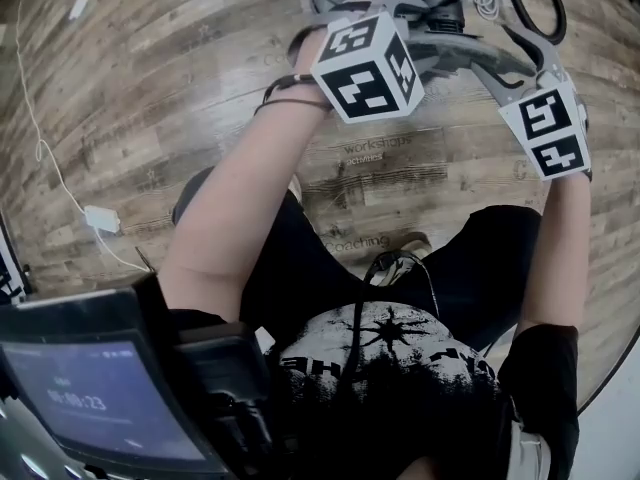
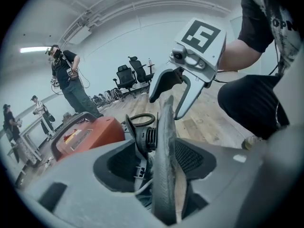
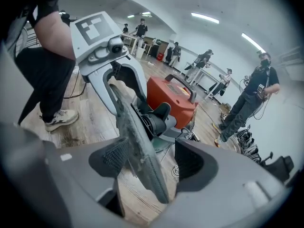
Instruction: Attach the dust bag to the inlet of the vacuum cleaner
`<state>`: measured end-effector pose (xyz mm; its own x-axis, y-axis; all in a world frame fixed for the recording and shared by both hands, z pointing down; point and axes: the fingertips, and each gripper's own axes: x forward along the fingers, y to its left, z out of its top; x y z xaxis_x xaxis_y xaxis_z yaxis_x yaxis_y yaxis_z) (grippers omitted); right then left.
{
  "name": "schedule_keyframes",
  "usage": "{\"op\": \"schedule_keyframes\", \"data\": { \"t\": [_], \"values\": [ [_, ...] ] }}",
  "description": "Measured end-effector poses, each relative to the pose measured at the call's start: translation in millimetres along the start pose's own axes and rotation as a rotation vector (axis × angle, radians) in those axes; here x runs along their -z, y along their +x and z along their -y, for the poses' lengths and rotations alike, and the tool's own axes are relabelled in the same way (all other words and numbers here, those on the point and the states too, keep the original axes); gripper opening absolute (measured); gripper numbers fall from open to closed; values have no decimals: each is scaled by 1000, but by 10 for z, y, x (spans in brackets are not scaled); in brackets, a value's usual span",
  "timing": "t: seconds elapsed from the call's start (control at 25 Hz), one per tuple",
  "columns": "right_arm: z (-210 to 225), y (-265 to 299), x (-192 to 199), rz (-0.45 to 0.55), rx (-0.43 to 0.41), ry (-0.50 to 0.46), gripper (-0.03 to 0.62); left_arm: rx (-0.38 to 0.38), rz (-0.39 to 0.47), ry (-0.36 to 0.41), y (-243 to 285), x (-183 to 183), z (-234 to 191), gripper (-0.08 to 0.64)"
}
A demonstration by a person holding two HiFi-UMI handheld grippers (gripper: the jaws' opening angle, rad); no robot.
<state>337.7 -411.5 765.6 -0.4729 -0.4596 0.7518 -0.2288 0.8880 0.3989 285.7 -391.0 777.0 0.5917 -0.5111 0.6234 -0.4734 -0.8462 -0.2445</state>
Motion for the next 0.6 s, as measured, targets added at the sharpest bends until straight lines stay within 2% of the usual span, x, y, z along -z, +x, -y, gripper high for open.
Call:
{"op": "schedule_keyframes", "data": {
  "t": [0.2,0.32,0.44,0.6],
  "values": [
    [28,-156,-99,65,10,27,313,-20,53,-14,-118,-80,-26,267],
    [57,-215,-227,138,5,81,288,-17,85,-31,-178,-132,-19,265],
    [89,-323,-399,250,7,167,215,-32,152,-64,-361,-198,-35,213],
    [54,-350,-486,343,38,222,28,-69,210,-75,-570,-114,-15,44]
  ]
}}
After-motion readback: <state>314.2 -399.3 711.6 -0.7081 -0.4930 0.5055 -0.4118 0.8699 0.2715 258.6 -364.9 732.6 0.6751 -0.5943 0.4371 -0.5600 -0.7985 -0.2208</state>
